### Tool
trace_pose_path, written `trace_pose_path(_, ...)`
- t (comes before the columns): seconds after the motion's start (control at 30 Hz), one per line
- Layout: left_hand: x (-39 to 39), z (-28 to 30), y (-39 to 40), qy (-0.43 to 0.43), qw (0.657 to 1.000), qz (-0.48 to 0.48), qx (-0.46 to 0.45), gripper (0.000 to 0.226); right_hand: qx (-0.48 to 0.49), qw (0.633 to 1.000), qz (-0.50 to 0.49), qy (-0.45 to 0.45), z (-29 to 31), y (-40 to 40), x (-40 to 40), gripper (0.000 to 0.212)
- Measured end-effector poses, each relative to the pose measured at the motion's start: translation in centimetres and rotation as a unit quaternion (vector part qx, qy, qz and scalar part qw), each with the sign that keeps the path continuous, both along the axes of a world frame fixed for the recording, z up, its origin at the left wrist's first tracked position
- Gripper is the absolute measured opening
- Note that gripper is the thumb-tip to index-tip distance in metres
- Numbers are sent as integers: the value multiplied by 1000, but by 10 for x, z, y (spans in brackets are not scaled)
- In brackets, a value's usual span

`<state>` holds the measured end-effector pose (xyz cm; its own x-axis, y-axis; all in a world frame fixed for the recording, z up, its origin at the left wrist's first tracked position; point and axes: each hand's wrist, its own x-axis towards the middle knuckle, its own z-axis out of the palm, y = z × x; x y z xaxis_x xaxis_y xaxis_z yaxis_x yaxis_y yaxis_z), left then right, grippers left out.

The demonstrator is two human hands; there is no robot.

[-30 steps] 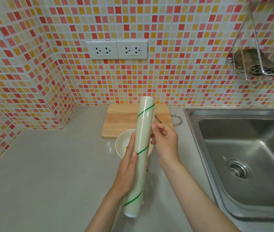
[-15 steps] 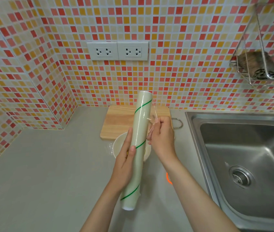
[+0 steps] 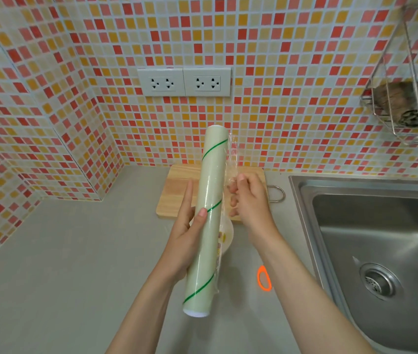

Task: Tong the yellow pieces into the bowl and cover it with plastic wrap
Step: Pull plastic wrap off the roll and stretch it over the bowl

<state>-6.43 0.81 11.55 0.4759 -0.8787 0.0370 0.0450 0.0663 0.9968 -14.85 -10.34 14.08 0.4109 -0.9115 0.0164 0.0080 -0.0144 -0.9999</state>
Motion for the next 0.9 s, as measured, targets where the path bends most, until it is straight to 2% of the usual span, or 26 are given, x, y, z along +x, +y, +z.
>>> trace_pose_path(0.07, 1, 3, -1, -15, 1000, 0, -17, 55, 101, 993, 46, -28, -2, 9, 6, 23)
trace_pose_path(0.13, 2, 6, -1, -12, 999, 5, -32, 55, 152, 985, 57, -54, -4, 18, 11, 29)
trace_pose_path(0.2, 3, 8, 0, -4, 999, 7, -37, 55, 125, 990, 22, -67, -6, 27, 17, 32)
trace_pose_path(0.3, 4, 8, 4, -26, 999, 5, -23, 58, 66, 992, -61, -83, -11, 33, 21, 19)
trace_pose_path(0.37, 4, 8, 6, -47, 999, 14, -13, 60, 49, 992, -83, -82, -12, 31, 22, 15)
trace_pose_path(0.47, 5, 5, 6, -56, 998, 20, -15, 62, 70, 993, -45, -78, -9, 28, 22, 14)
trace_pose_path(0.63, 7, 5, 8, -45, 998, 36, -19, 60, 189, 975, 23, -115, -3, 29, 17, 13)
trace_pose_path(0.7, 8, 6, 9, -45, 998, 41, -24, 58, 198, 972, 53, -113, -5, 35, 15, 10)
trace_pose_path(0.8, 11, 5, 9, -48, 998, 43, -27, 55, 180, 976, 46, -116, -7, 40, 15, 2)
trace_pose_path(0.9, 12, 3, 11, -46, 997, 51, -35, 53, 179, 978, 40, -104, -7, 39, 17, 9)
